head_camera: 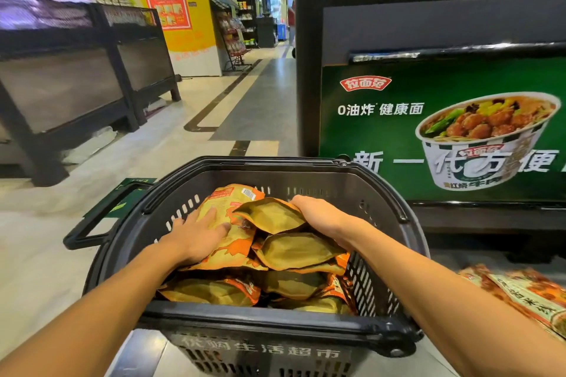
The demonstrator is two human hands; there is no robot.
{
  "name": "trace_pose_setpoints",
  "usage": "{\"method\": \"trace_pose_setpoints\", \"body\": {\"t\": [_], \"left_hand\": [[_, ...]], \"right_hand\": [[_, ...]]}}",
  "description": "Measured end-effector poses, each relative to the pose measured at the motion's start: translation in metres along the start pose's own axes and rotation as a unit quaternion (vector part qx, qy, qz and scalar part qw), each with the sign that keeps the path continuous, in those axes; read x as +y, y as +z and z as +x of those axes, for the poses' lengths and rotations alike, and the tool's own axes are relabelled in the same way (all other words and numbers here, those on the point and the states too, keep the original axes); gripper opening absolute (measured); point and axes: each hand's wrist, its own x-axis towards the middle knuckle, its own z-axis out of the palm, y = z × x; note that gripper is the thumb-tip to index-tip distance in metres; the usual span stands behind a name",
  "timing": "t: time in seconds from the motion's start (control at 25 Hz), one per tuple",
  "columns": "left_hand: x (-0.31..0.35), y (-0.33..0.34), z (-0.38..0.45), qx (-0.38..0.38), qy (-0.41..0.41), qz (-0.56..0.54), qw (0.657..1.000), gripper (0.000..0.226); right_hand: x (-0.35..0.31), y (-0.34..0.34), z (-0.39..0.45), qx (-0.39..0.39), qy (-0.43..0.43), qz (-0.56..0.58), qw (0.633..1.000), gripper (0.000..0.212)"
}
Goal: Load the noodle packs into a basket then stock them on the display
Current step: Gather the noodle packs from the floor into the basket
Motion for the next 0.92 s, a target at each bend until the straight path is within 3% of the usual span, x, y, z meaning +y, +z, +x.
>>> {"method": "trace_pose_setpoints", "body": {"t": [0.16, 0.24, 0.32, 0.4, 0.52, 0.64, 0.72, 0.8, 0.92], "left_hand": [[-0.004, 0.001, 0.006, 0.01, -0.001, -0.006, 1.0, 0.135], [0.001, -0.003, -0.004, 0.013, -0.002, -0.024, 1.0, 0.121], [0.005, -0.008, -0.014, 0.028, 0.005, -0.046, 0.999, 0.092], [0.009, -0.012, -0.019, 0.039, 0.004, -0.065, 0.997, 0.081], [0.015, -0.023, -0.026, 0.072, -0.004, -0.065, 0.995, 0.081], [0.026, -0.042, -0.037, 0.131, 0.002, -0.051, 0.99, 0.1], [0.041, -0.06, -0.046, 0.17, 0.005, -0.045, 0.984, 0.095], [0.073, -0.077, -0.055, 0.198, 0.029, -0.018, 0.98, 0.087], [0.134, -0.087, -0.068, 0.235, 0.097, 0.024, 0.967, 0.094]], "right_hand": [[0.004, -0.003, 0.004, 0.007, 0.016, 0.025, 1.0, 0.037], [0.009, -0.006, 0.003, 0.023, 0.026, 0.057, 0.998, 0.036], [0.012, -0.008, -0.001, 0.047, 0.038, 0.102, 0.993, 0.047], [0.015, -0.009, -0.005, 0.068, 0.022, 0.089, 0.993, 0.056], [0.015, -0.01, -0.014, 0.075, -0.005, 0.088, 0.993, 0.056], [0.01, -0.027, -0.031, 0.114, -0.027, 0.054, 0.992, 0.057], [0.006, -0.045, -0.044, 0.148, -0.039, 0.003, 0.988, 0.06], [0.012, -0.07, -0.066, 0.188, -0.037, -0.041, 0.981, 0.062], [0.034, -0.112, -0.104, 0.246, -0.009, -0.084, 0.965, 0.064]]}}
